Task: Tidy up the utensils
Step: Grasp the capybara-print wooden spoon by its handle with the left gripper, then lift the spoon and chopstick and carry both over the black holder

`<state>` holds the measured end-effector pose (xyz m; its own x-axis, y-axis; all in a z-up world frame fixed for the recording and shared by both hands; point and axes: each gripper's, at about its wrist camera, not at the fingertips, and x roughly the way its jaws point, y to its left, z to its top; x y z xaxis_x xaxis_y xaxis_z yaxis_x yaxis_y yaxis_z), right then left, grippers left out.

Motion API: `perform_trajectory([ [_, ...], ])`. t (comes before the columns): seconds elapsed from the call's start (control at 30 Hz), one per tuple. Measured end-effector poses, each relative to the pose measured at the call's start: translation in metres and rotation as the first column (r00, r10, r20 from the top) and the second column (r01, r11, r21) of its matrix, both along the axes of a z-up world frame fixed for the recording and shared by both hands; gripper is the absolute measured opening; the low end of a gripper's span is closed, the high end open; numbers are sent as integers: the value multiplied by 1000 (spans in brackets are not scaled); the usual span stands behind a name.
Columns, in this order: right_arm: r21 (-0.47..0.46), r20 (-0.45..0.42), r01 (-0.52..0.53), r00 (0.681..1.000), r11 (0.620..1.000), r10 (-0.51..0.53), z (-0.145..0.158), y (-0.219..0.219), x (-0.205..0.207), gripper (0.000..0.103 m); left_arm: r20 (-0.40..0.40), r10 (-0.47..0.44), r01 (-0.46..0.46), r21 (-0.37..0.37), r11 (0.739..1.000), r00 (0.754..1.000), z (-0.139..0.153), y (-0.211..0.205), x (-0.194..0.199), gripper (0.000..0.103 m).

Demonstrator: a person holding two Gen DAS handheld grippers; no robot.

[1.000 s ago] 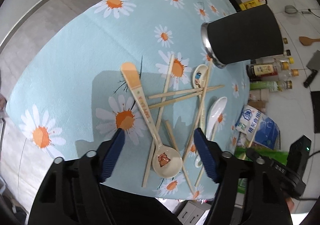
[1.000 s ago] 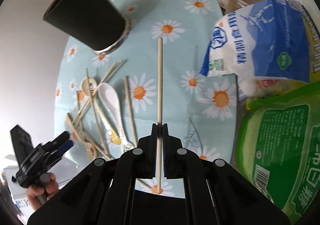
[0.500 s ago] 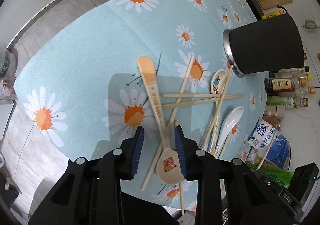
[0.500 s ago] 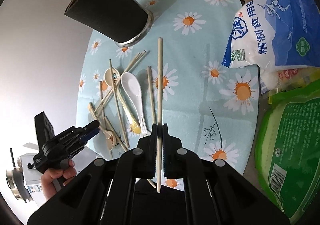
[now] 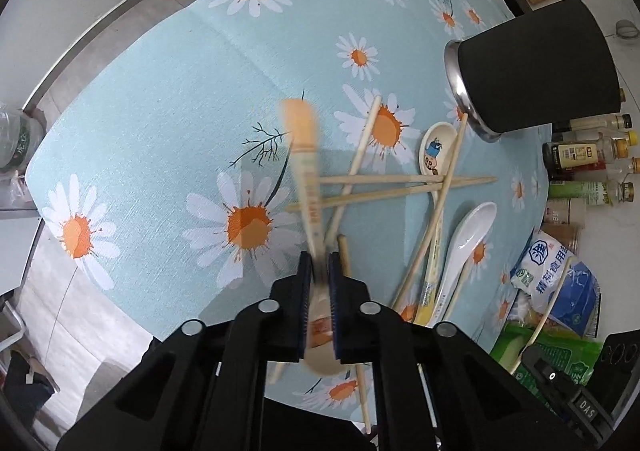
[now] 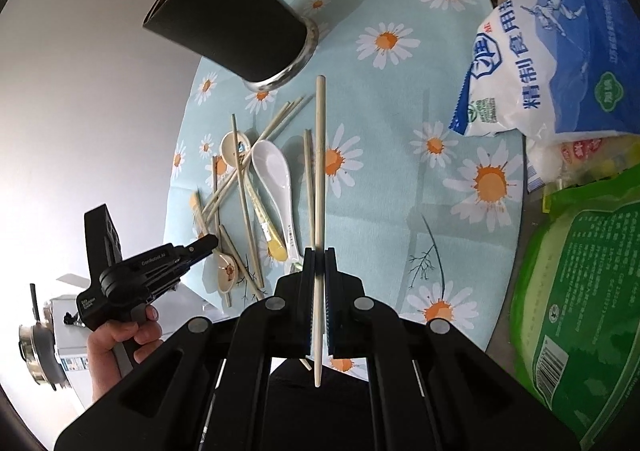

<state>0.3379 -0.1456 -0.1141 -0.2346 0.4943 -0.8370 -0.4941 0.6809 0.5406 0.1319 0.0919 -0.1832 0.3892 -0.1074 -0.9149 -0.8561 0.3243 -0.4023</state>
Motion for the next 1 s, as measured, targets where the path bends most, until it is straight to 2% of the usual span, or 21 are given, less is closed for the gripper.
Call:
perform_trajectory([
  [0.13,-4,28,-26,999,1000,26,0,4,-4,6,9,-6,6,18,1000,1000,4,-3,0,6],
  [0.37,10,15,-52,999,999,52,-3,10,-5,6,41,-2,1,33,999,999,13,-4,-5,6],
  [0.53,14,-6,-60,998,998,61,-7,17,-4,6,32,-28,25,95,995,999,23,-2,-9,6],
  [0.67,16,-26,-58,998,998,59,-10,27,-8,6,59,-49,43,107,993,997,30,2,-11,6],
  [0.8,26,3,-48,999,999,48,-4,42,-13,6,107,-95,83,115,990,990,41,13,-11,6],
  [1.0,32,31,18,999,999,-19,5,61,-18,6,176,-231,207,143,968,957,59,28,1,6],
])
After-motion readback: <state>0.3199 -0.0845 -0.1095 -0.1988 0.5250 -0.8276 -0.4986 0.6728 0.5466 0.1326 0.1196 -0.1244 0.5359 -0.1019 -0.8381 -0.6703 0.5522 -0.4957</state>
